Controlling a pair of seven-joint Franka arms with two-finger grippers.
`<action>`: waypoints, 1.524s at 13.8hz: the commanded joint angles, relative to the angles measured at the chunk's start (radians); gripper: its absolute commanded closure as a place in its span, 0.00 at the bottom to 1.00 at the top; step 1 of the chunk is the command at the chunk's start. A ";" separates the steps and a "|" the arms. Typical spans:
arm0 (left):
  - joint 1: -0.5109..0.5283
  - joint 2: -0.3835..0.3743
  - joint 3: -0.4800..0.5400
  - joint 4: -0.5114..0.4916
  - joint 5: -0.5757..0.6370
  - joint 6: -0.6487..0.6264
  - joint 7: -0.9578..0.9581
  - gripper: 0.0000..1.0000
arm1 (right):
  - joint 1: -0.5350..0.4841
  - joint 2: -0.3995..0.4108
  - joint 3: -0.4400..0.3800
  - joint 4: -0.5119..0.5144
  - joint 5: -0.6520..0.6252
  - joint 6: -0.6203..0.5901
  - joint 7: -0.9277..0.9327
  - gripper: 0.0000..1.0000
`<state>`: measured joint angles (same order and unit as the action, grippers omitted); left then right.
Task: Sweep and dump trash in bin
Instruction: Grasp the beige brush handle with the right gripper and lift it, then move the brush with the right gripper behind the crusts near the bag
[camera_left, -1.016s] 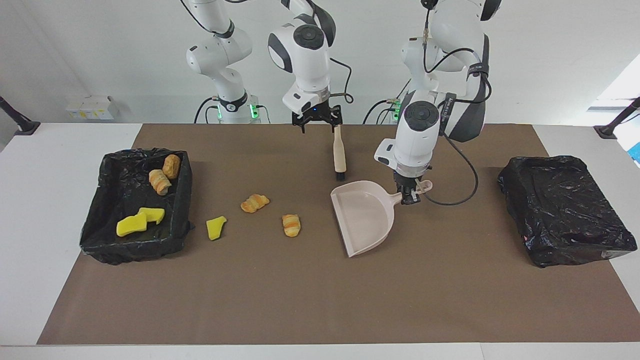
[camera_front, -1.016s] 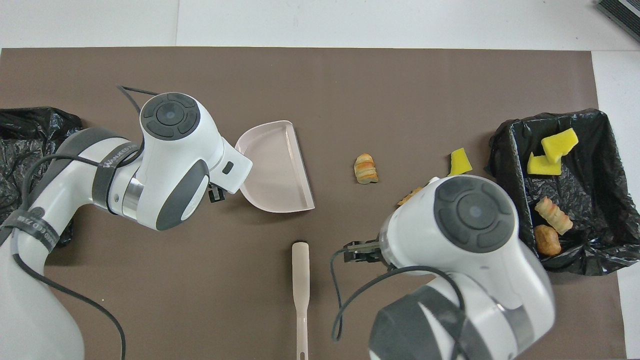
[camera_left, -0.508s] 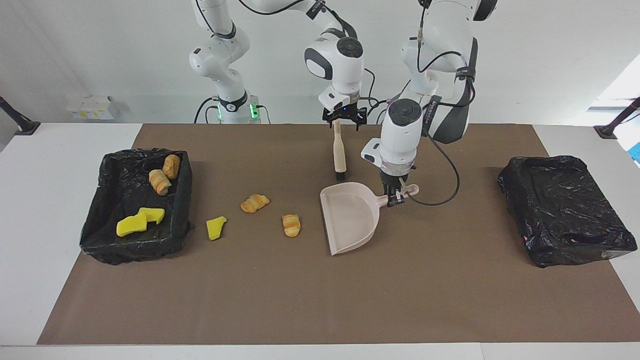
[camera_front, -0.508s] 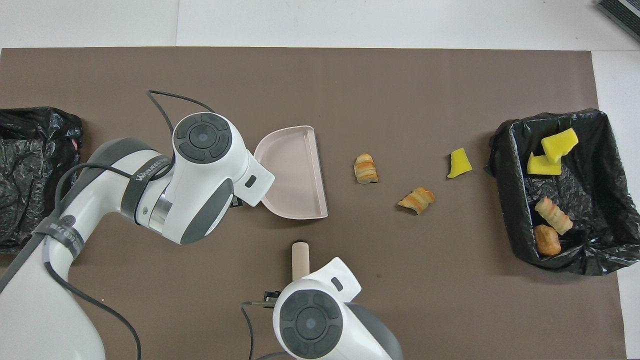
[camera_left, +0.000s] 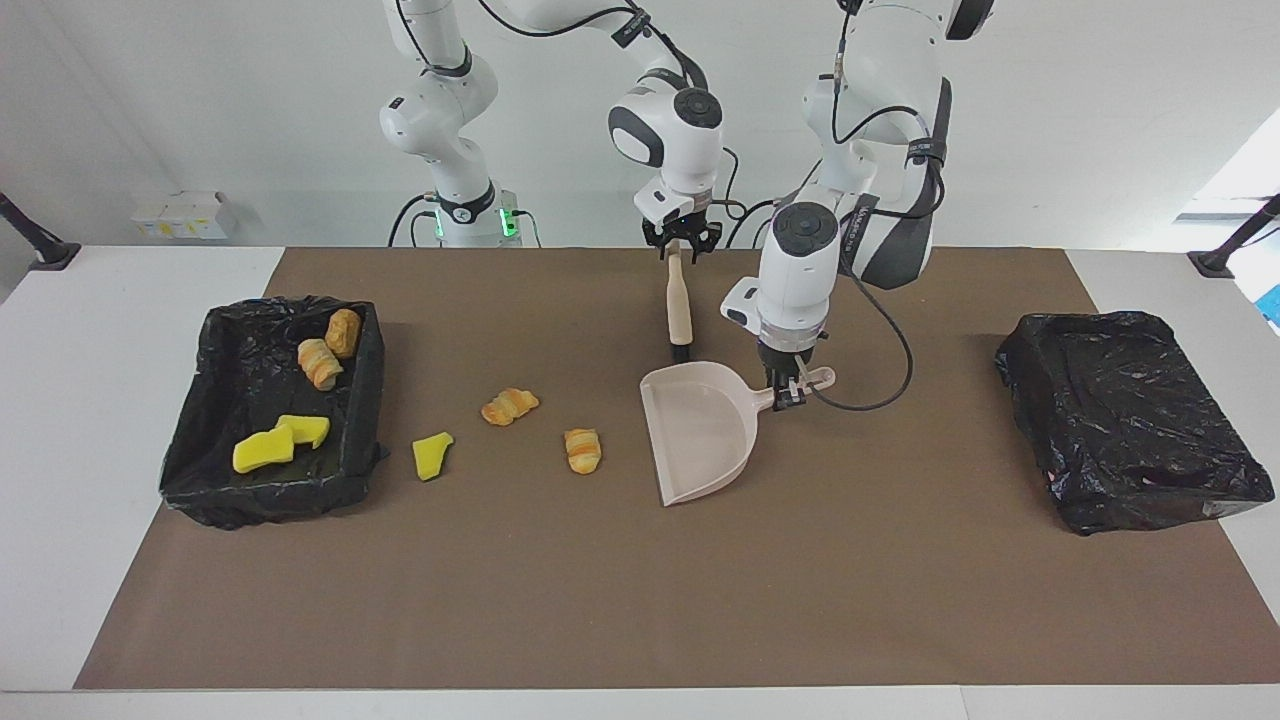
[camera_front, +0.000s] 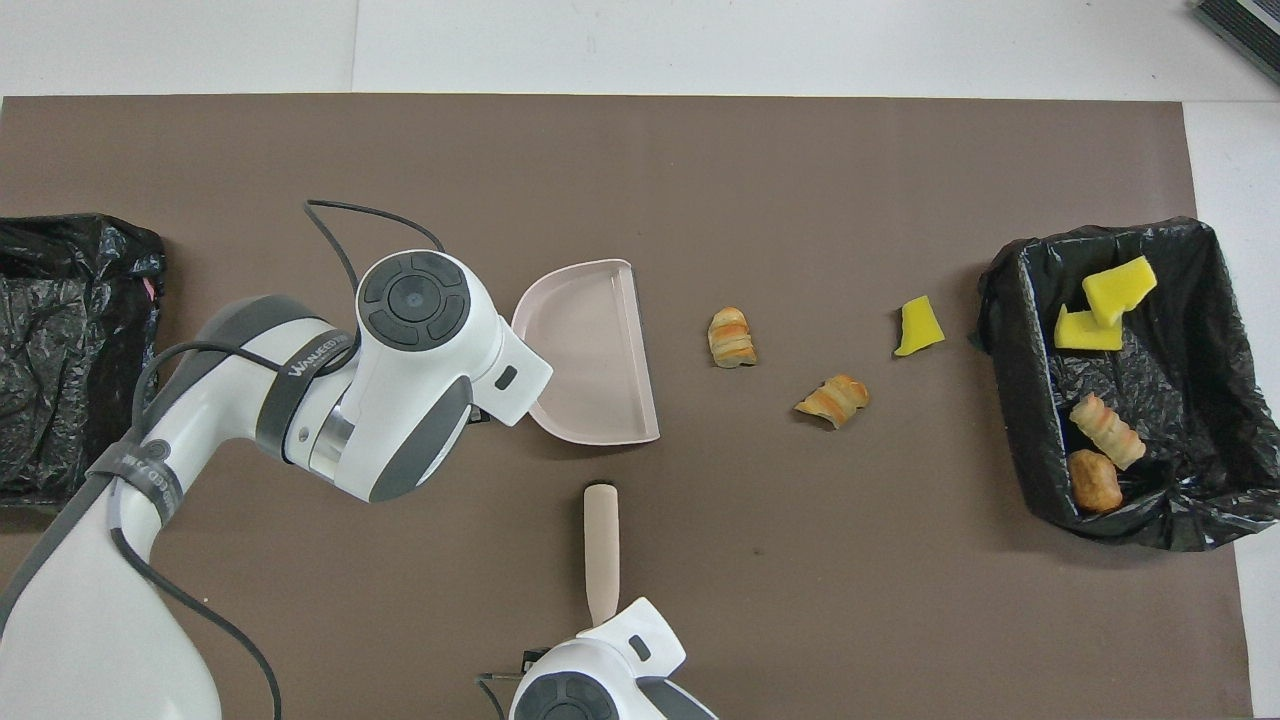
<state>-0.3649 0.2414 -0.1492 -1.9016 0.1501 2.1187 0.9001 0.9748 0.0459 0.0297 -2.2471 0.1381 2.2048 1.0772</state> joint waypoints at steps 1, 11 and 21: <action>-0.019 -0.043 0.008 -0.051 0.019 -0.016 0.008 1.00 | -0.001 -0.026 -0.002 -0.028 0.003 0.015 0.027 0.98; -0.019 -0.056 0.010 -0.073 0.017 -0.006 0.003 1.00 | -0.174 -0.118 -0.016 0.064 -0.098 -0.313 -0.022 1.00; -0.019 -0.059 0.008 -0.083 0.017 0.003 -0.001 1.00 | -0.548 -0.118 -0.010 0.027 -0.401 -0.418 -0.372 1.00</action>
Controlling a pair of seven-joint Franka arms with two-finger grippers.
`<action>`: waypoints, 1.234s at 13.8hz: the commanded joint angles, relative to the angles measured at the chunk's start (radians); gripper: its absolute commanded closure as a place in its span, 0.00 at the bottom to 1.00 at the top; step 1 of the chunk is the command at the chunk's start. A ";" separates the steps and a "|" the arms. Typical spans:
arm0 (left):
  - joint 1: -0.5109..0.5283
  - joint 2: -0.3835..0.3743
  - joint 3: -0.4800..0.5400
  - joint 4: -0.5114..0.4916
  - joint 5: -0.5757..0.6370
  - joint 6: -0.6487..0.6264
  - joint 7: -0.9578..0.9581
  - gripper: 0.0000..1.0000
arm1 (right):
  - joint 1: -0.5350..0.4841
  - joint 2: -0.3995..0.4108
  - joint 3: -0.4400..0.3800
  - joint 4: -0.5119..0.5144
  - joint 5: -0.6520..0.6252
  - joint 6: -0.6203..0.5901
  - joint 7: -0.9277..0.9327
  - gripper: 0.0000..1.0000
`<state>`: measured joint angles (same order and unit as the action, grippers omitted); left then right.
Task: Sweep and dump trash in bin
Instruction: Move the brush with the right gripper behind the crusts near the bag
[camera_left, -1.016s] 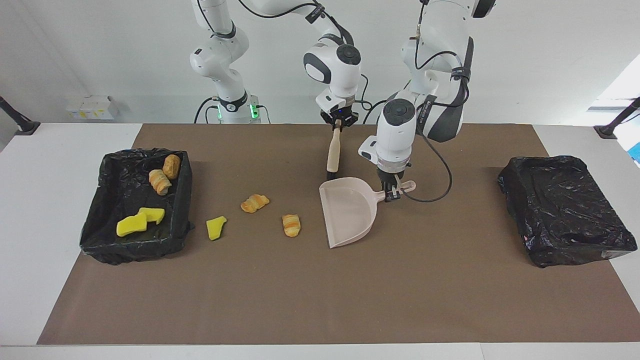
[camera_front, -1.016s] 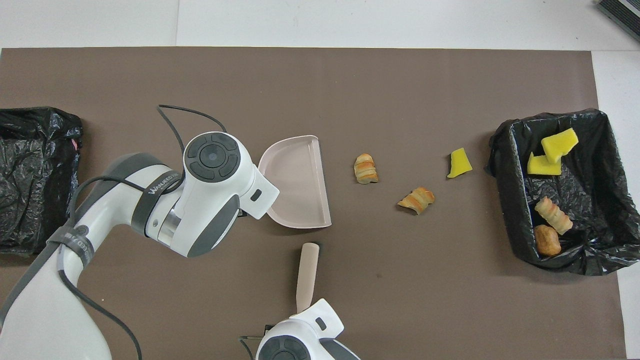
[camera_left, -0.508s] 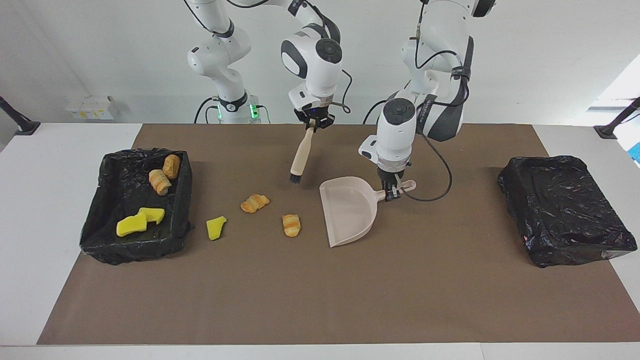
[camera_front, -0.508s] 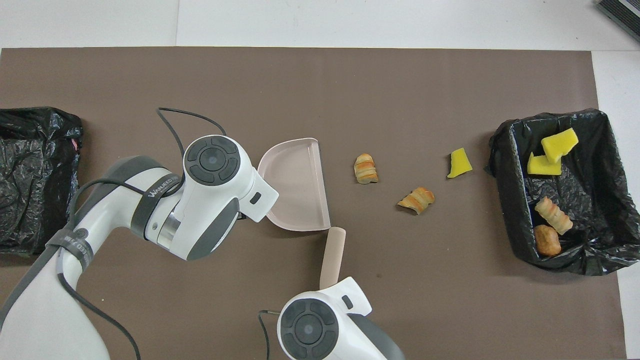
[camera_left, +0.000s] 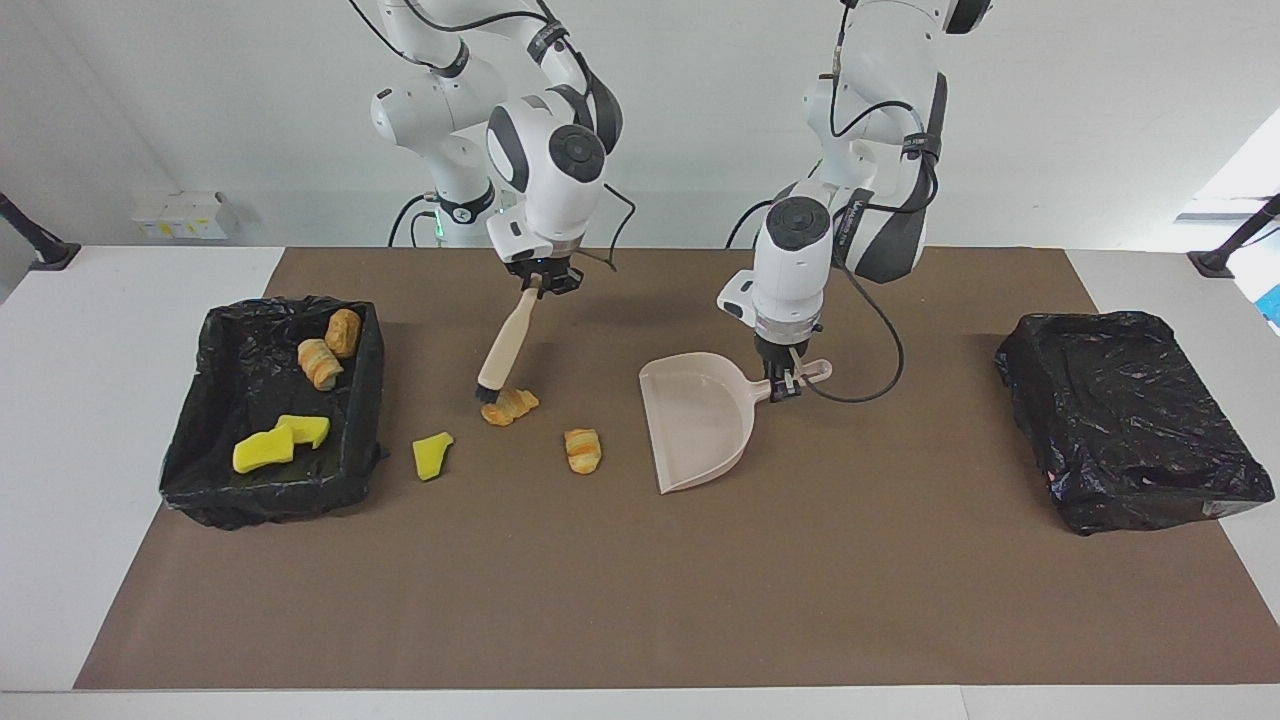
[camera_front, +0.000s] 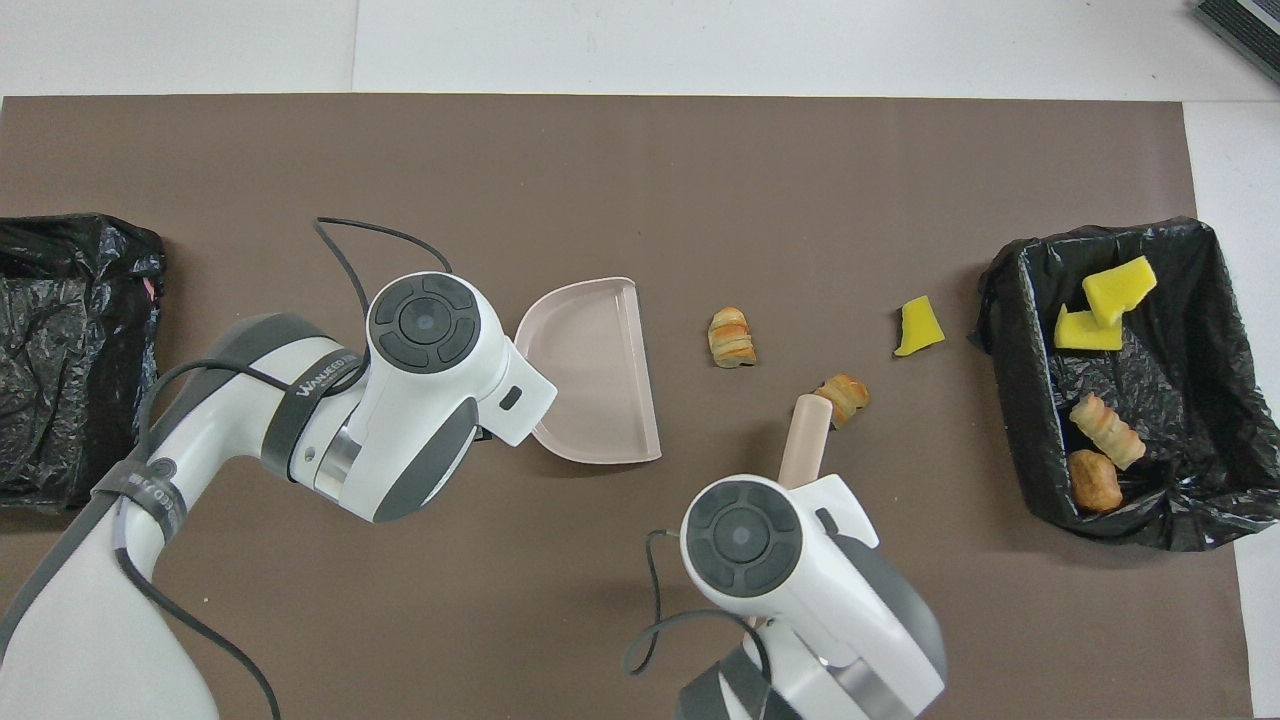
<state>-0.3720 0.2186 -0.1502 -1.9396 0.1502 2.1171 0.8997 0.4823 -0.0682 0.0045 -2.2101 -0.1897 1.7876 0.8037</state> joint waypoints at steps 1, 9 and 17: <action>-0.010 -0.035 0.009 -0.045 0.017 0.007 -0.002 1.00 | -0.073 -0.004 0.015 -0.010 -0.112 0.002 -0.136 1.00; -0.002 -0.034 0.009 -0.047 0.017 0.015 -0.002 1.00 | -0.321 0.070 0.012 -0.079 -0.206 0.332 -0.425 1.00; -0.001 -0.034 0.009 -0.047 0.015 0.018 -0.018 1.00 | -0.194 0.079 0.019 -0.077 0.053 0.323 -0.641 1.00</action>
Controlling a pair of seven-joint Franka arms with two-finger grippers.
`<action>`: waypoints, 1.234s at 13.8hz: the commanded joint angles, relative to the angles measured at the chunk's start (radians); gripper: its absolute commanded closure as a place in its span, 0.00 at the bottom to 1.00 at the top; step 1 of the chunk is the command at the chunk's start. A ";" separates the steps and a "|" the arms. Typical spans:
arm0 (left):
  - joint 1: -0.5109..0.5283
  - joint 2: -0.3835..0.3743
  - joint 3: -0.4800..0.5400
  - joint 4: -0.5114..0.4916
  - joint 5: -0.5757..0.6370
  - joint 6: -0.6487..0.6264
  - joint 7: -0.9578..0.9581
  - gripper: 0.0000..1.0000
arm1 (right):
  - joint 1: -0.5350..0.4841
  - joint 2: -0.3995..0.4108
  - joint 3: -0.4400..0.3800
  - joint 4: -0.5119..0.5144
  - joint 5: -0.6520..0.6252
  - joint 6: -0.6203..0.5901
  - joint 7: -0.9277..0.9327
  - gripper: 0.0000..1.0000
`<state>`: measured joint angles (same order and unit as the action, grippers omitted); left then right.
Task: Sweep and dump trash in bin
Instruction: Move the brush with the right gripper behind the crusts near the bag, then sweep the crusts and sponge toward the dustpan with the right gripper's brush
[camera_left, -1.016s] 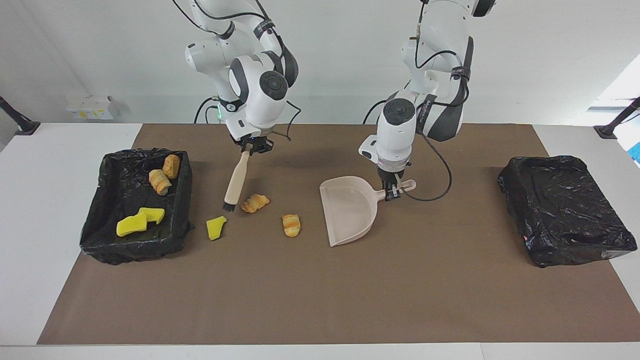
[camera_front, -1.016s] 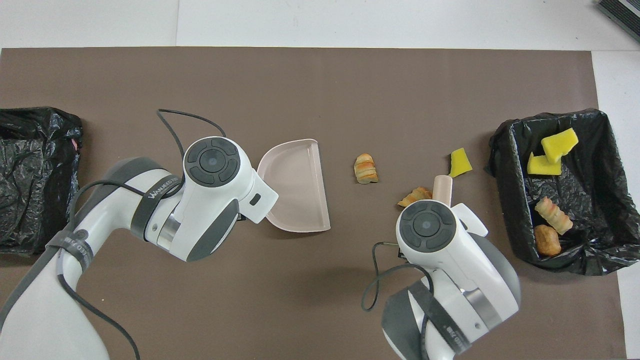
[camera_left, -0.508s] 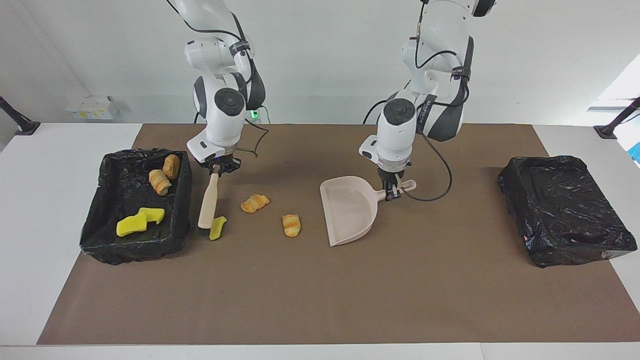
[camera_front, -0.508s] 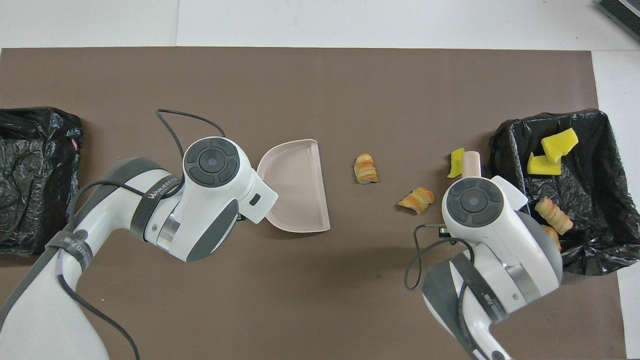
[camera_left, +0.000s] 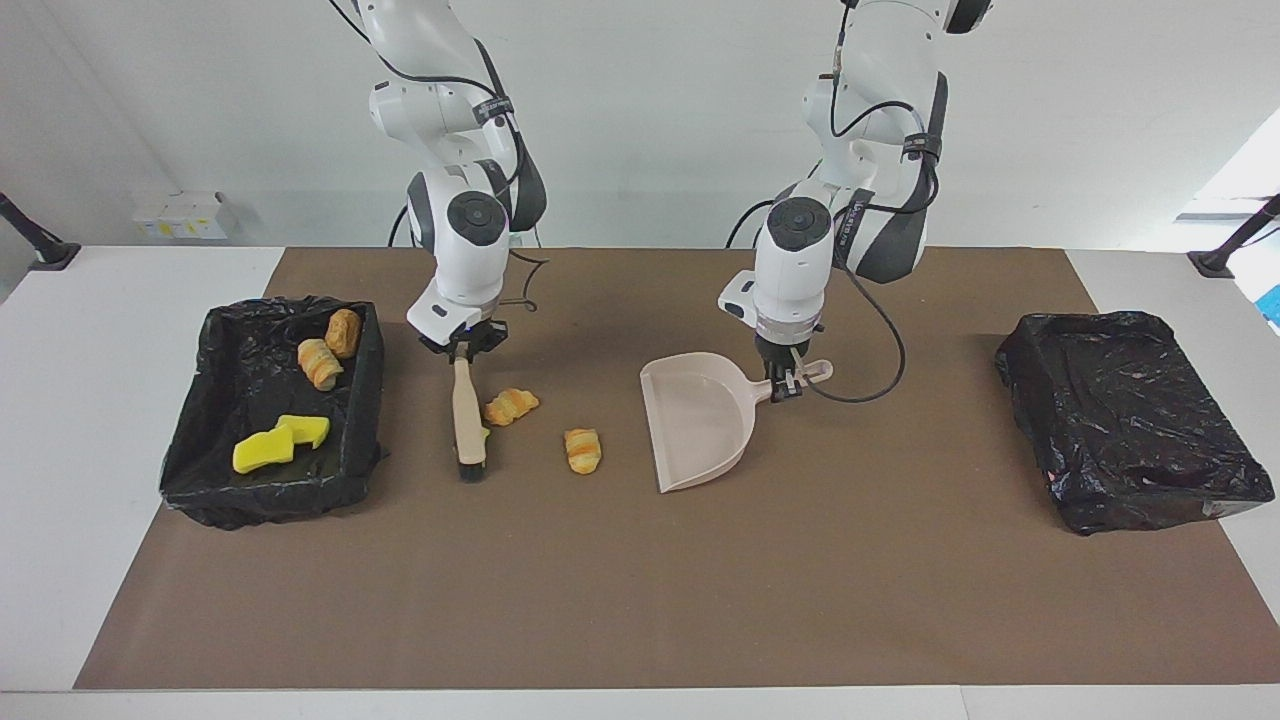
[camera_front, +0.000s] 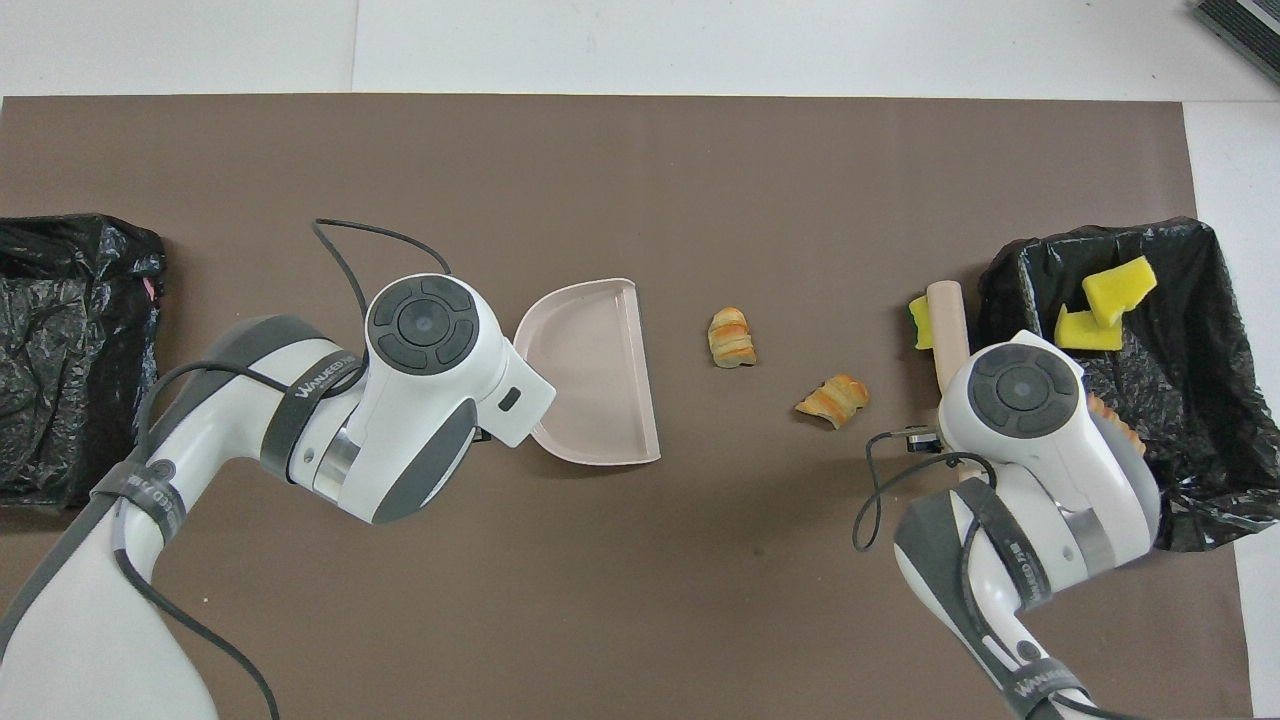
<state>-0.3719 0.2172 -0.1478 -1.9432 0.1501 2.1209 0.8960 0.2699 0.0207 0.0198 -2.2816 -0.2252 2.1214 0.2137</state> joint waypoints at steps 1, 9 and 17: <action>0.001 -0.033 0.007 -0.045 0.016 0.014 -0.014 1.00 | 0.029 -0.010 0.006 -0.004 0.130 -0.011 -0.048 1.00; -0.004 -0.041 0.007 -0.059 0.016 0.019 -0.015 1.00 | 0.196 0.119 0.009 0.114 0.361 0.048 0.154 1.00; -0.013 -0.087 0.007 -0.143 0.016 0.040 -0.015 1.00 | 0.278 0.128 0.028 0.206 0.690 0.008 0.006 1.00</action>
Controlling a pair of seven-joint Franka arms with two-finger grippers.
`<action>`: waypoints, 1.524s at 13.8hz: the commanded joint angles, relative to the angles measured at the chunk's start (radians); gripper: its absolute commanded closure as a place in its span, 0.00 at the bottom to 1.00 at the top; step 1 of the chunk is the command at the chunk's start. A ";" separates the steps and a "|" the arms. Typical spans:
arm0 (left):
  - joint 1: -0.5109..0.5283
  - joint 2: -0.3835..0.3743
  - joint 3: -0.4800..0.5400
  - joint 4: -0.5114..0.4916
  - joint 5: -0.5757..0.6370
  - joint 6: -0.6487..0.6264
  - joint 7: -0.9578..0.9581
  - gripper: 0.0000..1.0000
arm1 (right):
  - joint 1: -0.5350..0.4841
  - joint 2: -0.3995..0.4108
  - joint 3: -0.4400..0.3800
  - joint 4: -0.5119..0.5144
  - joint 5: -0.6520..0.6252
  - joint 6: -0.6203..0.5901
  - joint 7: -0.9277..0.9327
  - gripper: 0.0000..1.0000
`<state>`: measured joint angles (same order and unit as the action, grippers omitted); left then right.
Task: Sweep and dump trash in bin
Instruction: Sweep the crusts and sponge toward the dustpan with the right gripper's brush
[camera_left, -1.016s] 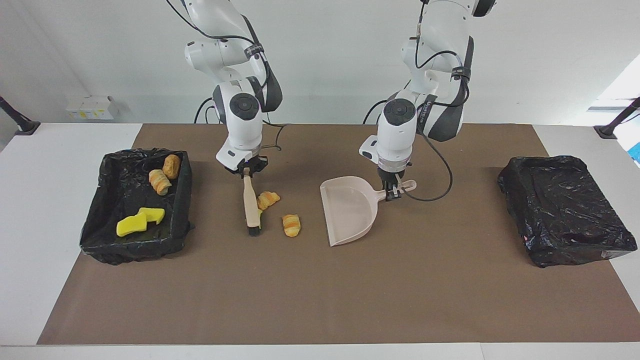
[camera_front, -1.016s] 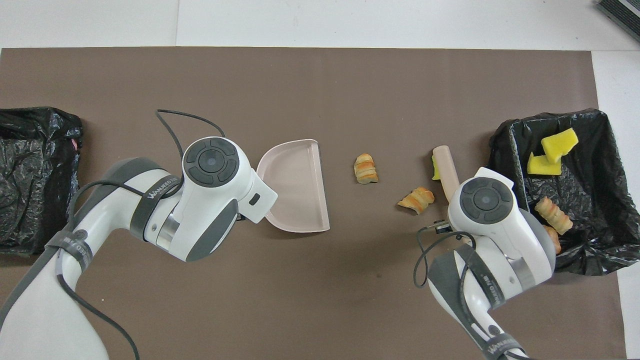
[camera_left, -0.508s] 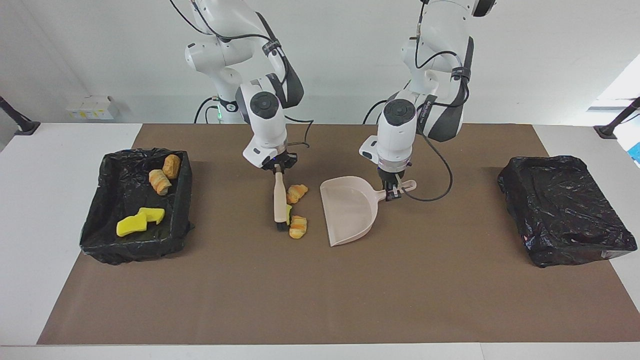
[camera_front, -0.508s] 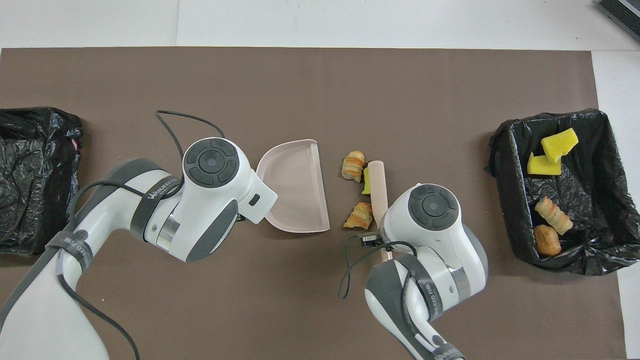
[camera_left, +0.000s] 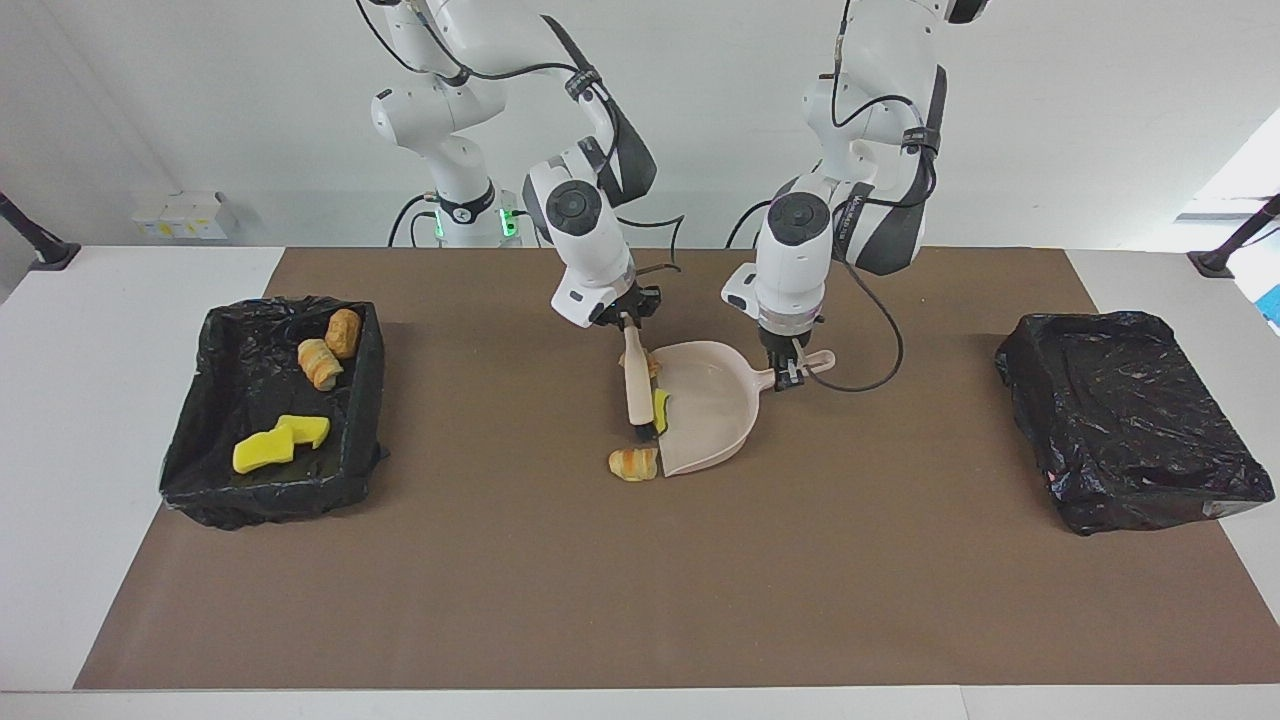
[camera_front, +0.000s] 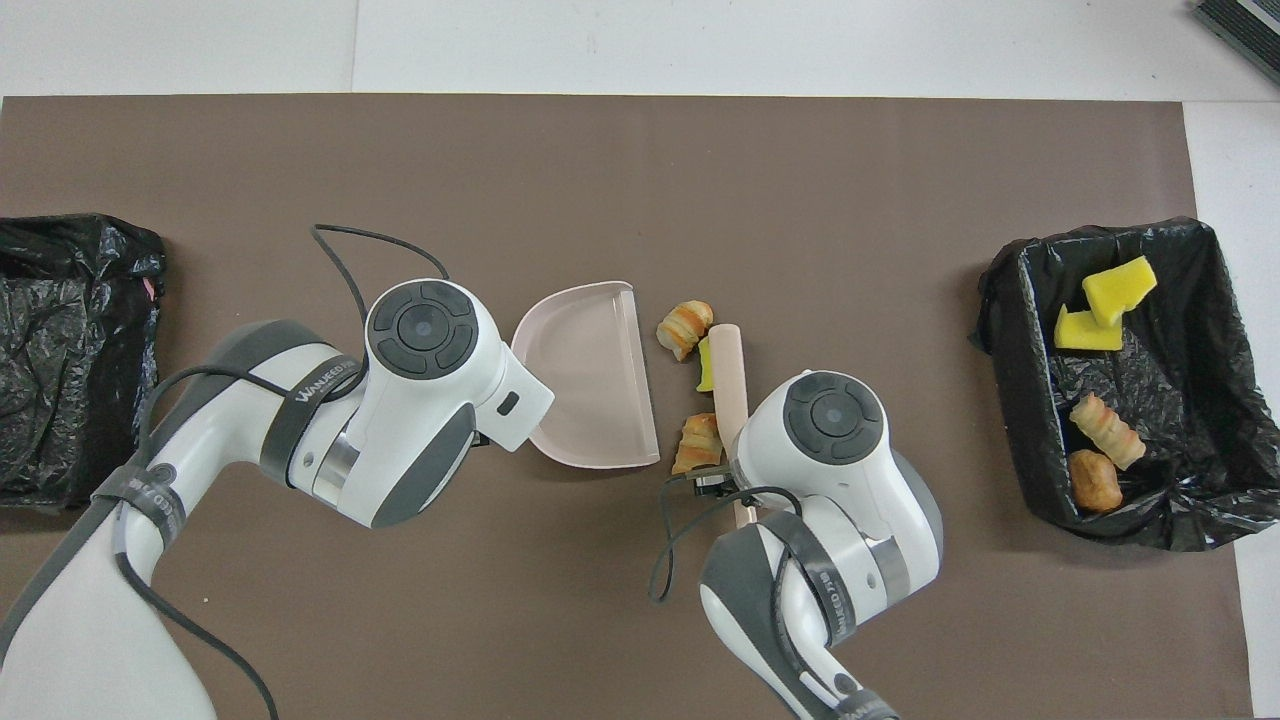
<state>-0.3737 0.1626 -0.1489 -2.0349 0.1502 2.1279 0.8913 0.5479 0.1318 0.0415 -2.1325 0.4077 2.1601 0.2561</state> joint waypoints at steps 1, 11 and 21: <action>-0.011 -0.032 0.008 -0.053 0.015 0.040 -0.011 1.00 | -0.011 0.008 0.005 0.081 0.057 -0.072 -0.037 1.00; -0.002 -0.031 0.008 -0.056 0.015 0.056 -0.011 1.00 | -0.068 -0.187 0.000 -0.094 -0.109 -0.257 0.166 1.00; -0.001 -0.031 0.008 -0.054 0.015 0.056 -0.011 1.00 | 0.037 -0.049 0.005 0.058 0.093 -0.120 0.184 1.00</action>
<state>-0.3734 0.1590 -0.1459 -2.0493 0.1502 2.1515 0.8914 0.5948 0.0331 0.0459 -2.1631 0.4882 2.0823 0.4124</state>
